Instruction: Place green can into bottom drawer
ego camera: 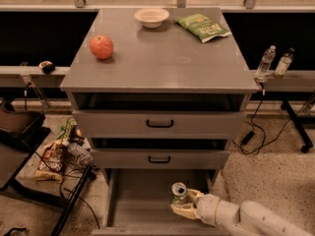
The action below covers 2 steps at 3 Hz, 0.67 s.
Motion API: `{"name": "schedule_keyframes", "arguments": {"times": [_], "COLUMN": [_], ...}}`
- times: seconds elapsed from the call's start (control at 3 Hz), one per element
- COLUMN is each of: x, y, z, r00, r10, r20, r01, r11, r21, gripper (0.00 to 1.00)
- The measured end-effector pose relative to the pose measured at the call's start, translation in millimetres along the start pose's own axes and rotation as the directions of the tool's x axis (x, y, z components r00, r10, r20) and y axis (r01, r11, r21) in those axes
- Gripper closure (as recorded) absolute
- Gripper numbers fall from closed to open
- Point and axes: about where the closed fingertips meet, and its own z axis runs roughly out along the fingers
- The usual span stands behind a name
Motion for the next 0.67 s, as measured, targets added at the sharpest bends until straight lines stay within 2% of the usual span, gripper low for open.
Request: {"name": "schedule_keyframes", "arguments": {"times": [0.33,0.67], "x": [60.2,59.0], "y": [-25.0,-51.3], "z": [34.7,35.8], "r00": [0.999,0.999], "r10": [-0.031,-0.035], "r20": [-0.04,-0.034], "r01": [0.03,0.035], "r11": [0.999,0.9993], "r21": [-0.032,0.008], "gripper": [1.0,1.0]}}
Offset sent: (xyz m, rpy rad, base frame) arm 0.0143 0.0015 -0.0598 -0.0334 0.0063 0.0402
